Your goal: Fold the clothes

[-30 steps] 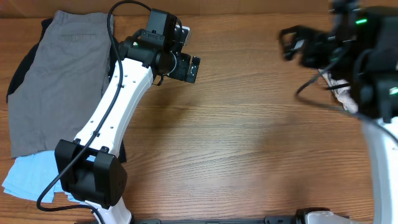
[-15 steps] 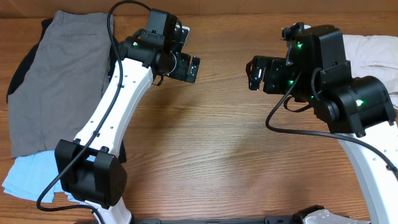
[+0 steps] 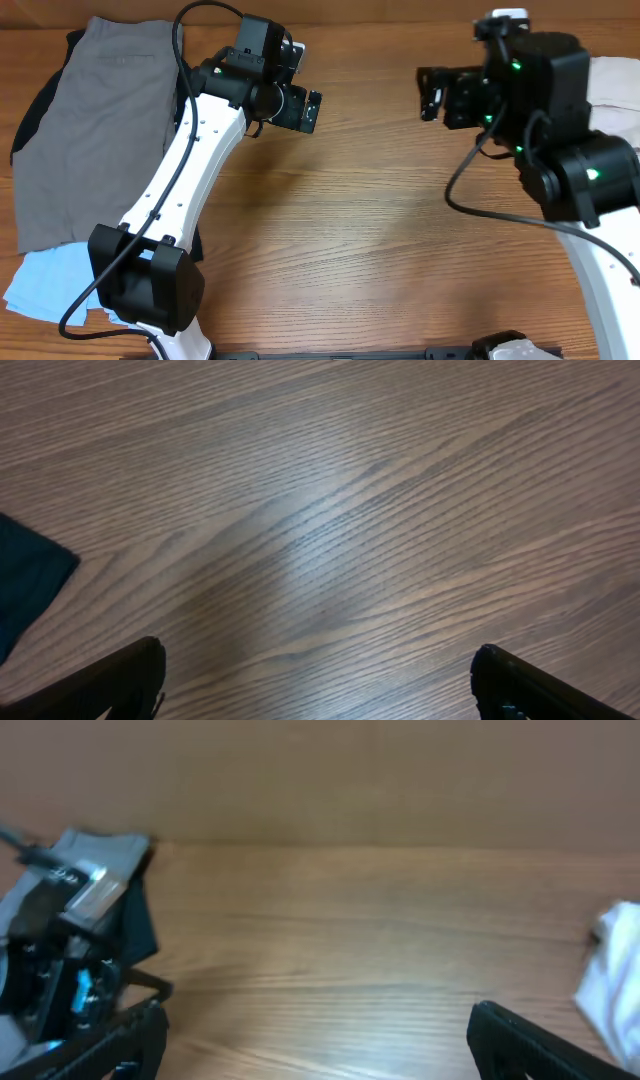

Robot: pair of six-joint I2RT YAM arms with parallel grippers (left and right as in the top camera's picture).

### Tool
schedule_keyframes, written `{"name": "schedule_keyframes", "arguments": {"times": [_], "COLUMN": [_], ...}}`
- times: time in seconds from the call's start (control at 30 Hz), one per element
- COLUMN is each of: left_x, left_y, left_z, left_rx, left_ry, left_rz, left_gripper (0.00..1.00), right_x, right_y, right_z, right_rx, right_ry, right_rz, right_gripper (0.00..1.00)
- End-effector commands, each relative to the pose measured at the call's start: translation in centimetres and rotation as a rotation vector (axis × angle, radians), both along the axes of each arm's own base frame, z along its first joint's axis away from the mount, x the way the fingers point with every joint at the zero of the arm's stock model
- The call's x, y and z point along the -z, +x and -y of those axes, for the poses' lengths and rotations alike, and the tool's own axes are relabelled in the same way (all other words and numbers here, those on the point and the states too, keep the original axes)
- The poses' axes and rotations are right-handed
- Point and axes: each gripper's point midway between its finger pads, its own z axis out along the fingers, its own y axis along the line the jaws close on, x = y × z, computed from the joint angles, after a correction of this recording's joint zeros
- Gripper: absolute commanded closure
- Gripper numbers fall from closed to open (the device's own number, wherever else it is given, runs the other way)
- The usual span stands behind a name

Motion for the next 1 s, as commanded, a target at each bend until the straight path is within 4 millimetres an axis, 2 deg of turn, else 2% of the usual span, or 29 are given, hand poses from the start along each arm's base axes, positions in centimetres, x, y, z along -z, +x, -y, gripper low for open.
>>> {"name": "schedule_keyframes", "arguments": {"times": [0.0, 0.1, 0.2, 0.47, 0.6, 0.97], "left_x": [0.3, 0.3, 0.3, 0.3, 0.3, 0.3], "left_y": [0.3, 0.3, 0.3, 0.3, 0.3, 0.3], "left_z": [-0.1, -0.1, -0.1, -0.1, -0.1, -0.1], "left_rx": [-0.004, -0.004, -0.004, -0.004, -0.004, -0.004], "left_ry": [0.009, 0.009, 0.009, 0.009, 0.009, 0.009], "left_rz": [0.0, 0.0, 0.0, 0.0, 0.0, 0.0], "left_gripper": [0.0, 0.0, 0.0, 0.0, 0.0, 0.0], "right_x": [-0.5, 0.4, 2.8, 9.8, 12.7, 17.7], "right_y": [-1.7, -2.7, -4.6, -9.2, -10.6, -12.3], "right_z": [2.3, 3.9, 5.6, 7.7, 7.9, 7.4], "right_rx": [0.026, 0.048, 0.084, 0.149, 0.156, 0.124], "right_ry": [0.018, 0.047, 0.06, 0.059, 0.06, 0.077], "right_rz": [0.077, 0.143, 0.221, 0.319, 0.369, 0.48], "right_gripper": [0.0, 0.0, 0.0, 0.0, 0.0, 0.0]}}
